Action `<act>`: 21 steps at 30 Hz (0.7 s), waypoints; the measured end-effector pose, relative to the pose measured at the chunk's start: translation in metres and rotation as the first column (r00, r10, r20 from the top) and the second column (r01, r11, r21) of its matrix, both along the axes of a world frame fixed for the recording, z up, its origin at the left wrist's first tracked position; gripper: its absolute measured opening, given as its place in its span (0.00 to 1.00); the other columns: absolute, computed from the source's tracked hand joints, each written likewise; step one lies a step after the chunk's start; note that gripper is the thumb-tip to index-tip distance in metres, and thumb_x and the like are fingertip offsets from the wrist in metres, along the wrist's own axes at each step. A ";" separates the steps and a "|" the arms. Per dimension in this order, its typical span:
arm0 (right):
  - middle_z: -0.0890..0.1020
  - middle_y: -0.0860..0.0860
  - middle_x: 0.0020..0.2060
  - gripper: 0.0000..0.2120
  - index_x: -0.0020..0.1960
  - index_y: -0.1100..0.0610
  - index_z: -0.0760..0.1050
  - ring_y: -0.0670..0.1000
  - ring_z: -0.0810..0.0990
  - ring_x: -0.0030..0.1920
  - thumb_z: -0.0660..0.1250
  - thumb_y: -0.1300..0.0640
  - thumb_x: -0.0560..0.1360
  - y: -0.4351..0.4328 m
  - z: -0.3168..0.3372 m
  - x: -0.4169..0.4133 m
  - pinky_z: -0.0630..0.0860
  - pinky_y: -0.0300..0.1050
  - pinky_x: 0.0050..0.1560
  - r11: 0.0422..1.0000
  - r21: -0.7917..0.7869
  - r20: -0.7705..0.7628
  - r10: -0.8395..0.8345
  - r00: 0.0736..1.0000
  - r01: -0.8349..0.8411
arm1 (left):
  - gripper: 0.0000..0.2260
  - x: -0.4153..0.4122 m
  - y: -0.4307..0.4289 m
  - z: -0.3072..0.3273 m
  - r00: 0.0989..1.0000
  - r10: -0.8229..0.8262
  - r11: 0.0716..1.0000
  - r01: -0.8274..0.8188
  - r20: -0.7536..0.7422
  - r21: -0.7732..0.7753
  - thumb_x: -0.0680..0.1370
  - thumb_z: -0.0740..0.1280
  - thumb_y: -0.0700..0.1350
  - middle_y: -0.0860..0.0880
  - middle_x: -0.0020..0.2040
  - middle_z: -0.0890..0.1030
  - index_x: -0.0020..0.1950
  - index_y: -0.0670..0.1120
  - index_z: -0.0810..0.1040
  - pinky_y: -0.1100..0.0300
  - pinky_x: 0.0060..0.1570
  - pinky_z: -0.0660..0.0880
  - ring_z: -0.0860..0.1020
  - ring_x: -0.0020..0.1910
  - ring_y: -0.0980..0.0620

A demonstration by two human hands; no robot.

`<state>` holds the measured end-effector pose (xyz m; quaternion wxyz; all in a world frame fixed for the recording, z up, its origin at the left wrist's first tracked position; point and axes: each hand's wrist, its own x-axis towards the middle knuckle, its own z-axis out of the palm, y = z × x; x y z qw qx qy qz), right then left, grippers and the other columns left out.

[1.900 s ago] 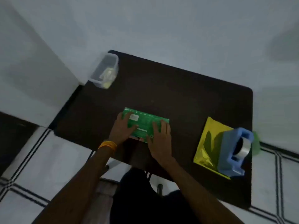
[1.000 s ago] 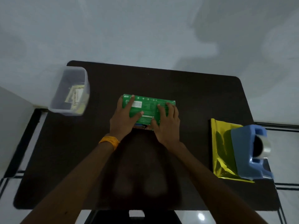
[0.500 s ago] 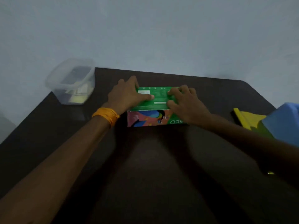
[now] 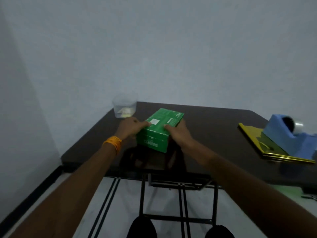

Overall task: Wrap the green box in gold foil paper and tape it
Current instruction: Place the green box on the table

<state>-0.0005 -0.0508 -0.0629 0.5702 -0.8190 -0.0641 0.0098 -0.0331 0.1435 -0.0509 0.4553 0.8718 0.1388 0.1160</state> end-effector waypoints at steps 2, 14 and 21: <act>0.80 0.54 0.59 0.21 0.65 0.57 0.69 0.53 0.82 0.55 0.70 0.54 0.75 0.025 -0.003 -0.014 0.79 0.50 0.57 0.990 0.121 -0.036 0.075 0.997 -0.070 | 0.24 -0.019 0.012 -0.008 1.000 0.022 0.993 -0.020 0.019 -0.115 0.66 0.73 0.63 0.44 0.44 0.83 0.45 0.42 0.80 0.46 0.44 0.83 0.83 0.46 0.45; 0.84 0.50 0.57 0.20 0.65 0.51 0.75 0.50 0.84 0.52 0.69 0.51 0.74 0.127 0.002 -0.040 0.80 0.52 0.58 0.911 0.176 -0.036 0.384 0.923 -0.372 | 0.24 -0.088 0.100 -0.014 0.972 0.216 0.919 -0.170 0.094 -0.356 0.64 0.76 0.59 0.42 0.51 0.84 0.52 0.44 0.83 0.42 0.46 0.82 0.84 0.48 0.42; 0.75 0.47 0.66 0.28 0.72 0.56 0.66 0.49 0.75 0.63 0.68 0.47 0.77 0.111 0.002 -0.035 0.71 0.48 0.66 0.924 0.184 -0.043 0.349 0.936 -0.336 | 0.19 -0.089 0.063 0.007 0.803 0.380 0.856 -0.493 0.459 0.153 0.76 0.69 0.48 0.42 0.59 0.77 0.64 0.43 0.73 0.50 0.54 0.74 0.77 0.57 0.41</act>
